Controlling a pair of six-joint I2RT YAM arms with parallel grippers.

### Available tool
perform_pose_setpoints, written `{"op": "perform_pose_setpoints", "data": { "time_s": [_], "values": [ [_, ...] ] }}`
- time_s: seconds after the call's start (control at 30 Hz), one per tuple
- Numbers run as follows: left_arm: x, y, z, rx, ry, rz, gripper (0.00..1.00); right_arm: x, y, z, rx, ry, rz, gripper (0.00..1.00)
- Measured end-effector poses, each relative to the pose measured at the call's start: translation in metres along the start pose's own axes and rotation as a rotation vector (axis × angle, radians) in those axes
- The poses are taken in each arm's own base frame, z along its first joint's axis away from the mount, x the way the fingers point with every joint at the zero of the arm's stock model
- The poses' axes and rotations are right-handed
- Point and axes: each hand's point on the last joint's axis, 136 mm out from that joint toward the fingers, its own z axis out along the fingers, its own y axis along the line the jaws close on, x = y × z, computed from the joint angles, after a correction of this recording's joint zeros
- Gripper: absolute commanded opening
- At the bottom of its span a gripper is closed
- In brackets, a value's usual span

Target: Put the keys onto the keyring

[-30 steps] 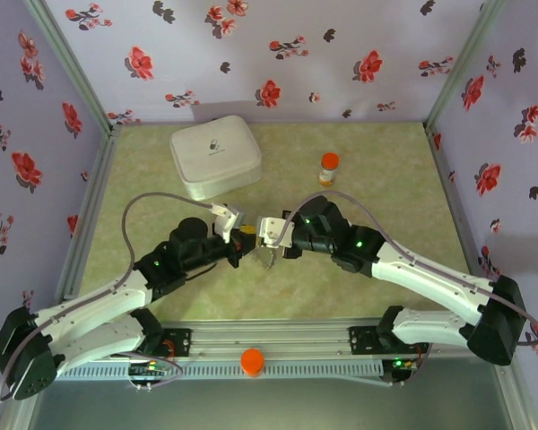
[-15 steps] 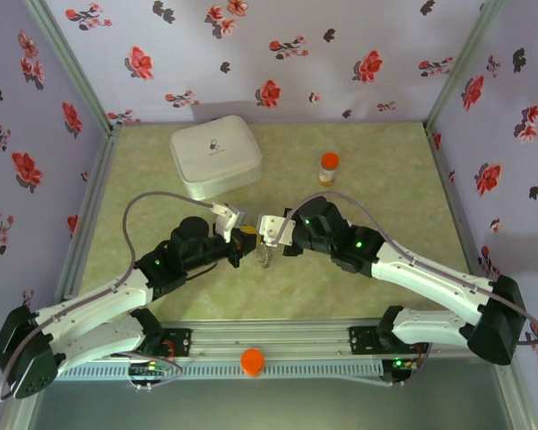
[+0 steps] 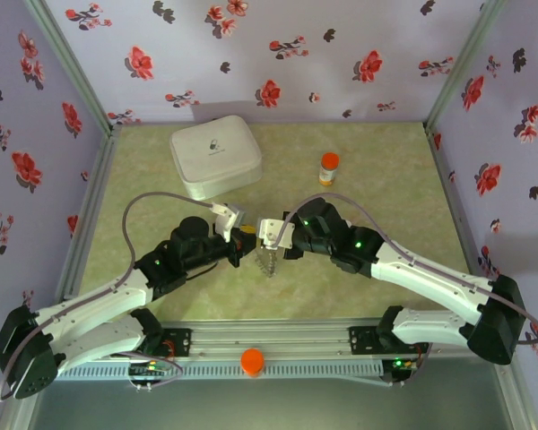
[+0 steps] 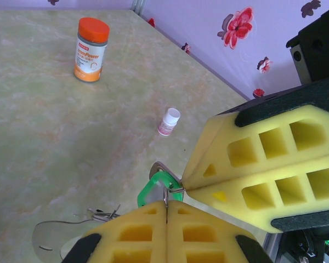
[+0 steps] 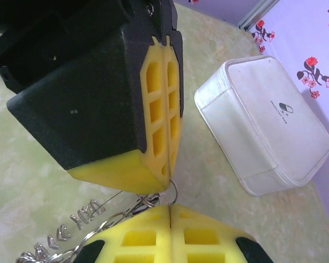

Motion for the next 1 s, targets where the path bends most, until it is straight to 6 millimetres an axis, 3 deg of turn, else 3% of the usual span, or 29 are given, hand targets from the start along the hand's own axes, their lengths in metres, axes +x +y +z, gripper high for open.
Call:
{"op": "perform_pose_setpoints", "data": {
  "time_s": [1.0],
  "values": [
    [-0.0017, -0.0034, 0.0, 0.018, -0.005, -0.001, 0.0, 0.0041, -0.0028, 0.002, 0.018, 0.019, 0.011, 0.0]
  ]
}}
